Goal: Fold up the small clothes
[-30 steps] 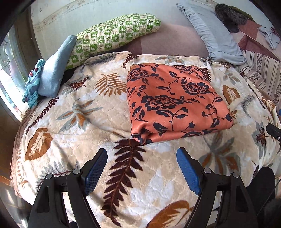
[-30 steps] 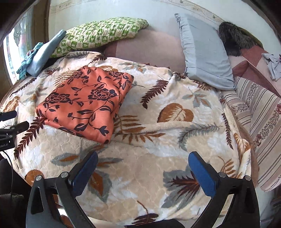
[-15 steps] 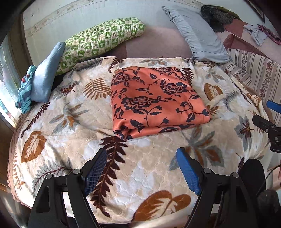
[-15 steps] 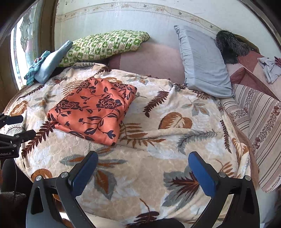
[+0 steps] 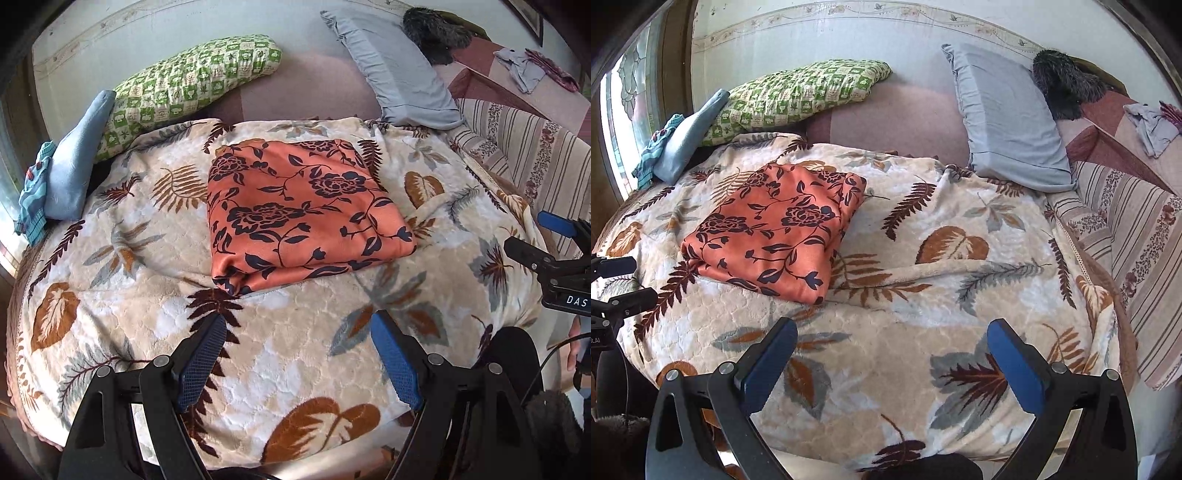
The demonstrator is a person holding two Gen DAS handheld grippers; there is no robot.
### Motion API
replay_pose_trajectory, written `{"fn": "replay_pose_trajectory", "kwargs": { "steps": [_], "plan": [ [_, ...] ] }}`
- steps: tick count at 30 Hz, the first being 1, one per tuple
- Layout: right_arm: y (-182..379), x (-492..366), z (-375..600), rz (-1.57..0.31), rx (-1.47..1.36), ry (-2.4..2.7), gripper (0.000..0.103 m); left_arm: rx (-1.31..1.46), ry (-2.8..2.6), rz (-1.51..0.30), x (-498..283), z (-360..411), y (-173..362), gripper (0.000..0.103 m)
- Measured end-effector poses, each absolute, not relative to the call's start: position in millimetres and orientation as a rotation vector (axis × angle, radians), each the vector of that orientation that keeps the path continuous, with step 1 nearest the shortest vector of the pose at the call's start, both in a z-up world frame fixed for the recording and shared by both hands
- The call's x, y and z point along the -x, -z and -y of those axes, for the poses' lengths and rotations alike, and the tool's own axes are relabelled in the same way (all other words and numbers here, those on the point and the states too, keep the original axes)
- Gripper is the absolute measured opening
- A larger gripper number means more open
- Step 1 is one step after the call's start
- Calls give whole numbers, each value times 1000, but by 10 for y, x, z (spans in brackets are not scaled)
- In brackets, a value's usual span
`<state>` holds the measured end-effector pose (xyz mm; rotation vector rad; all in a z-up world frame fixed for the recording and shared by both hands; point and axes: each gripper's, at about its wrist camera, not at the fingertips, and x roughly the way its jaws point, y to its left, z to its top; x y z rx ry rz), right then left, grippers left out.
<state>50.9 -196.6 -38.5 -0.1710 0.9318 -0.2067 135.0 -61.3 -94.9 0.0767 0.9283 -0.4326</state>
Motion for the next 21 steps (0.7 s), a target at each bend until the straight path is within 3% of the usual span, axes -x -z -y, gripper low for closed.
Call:
{"fn": "replay_pose_trajectory", "kwargs": {
  "steps": [9, 17, 21],
  "plan": [
    [351, -504, 1931, -922, 177, 212, 103, -119, 389, -982, -1426, 701, 937, 81],
    [333, -520, 1937, -917, 178, 210, 103, -124, 83, -761, -1241, 688, 746, 79],
    [334, -526, 1931, -917, 176, 212, 103, -96, 81, -749, -1125, 677, 749, 79]
  ]
}}
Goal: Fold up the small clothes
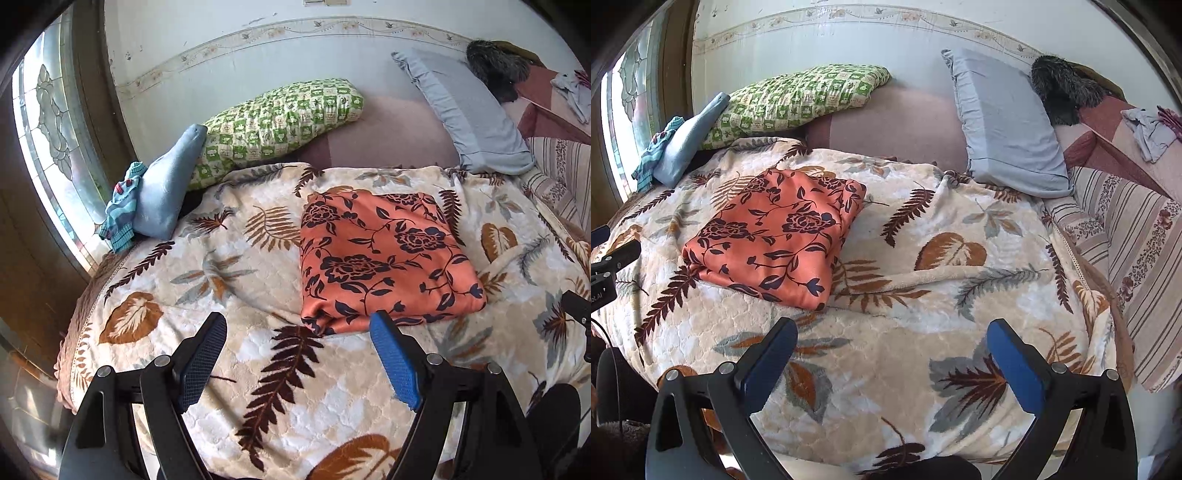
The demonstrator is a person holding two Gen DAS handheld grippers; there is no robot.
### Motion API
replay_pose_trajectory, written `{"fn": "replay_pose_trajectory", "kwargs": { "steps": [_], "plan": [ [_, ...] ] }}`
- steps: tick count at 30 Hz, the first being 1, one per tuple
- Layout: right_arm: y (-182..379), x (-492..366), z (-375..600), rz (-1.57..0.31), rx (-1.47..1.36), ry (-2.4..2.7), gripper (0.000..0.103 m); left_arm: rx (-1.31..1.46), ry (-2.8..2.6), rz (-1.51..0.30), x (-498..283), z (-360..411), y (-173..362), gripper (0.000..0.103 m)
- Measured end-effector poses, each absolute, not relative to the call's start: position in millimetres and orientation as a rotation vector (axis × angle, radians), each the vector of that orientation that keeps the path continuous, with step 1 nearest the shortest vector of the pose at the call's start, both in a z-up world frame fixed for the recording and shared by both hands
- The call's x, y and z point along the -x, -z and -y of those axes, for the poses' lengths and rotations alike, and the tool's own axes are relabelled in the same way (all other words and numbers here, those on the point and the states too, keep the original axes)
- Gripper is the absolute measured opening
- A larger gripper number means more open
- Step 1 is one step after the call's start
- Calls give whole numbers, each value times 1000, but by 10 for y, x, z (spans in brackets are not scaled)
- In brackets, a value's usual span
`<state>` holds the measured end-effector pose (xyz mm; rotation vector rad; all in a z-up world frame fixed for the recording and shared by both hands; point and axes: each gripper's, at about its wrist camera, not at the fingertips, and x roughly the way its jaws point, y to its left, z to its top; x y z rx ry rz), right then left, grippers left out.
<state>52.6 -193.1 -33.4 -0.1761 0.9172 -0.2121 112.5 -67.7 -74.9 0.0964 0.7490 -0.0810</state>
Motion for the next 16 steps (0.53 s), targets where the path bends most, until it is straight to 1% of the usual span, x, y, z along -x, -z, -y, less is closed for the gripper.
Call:
{"fn": "replay_pose_trajectory", "kwargs": {
  "steps": [6, 16],
  "plan": [
    [359, -546, 1946, -924, 190, 207, 103, -103, 122, -797, -1107, 714, 861, 79],
    [405, -606, 2074, -950, 204, 174, 103, -112, 147, -788, -1235, 629, 762, 80]
  ]
}}
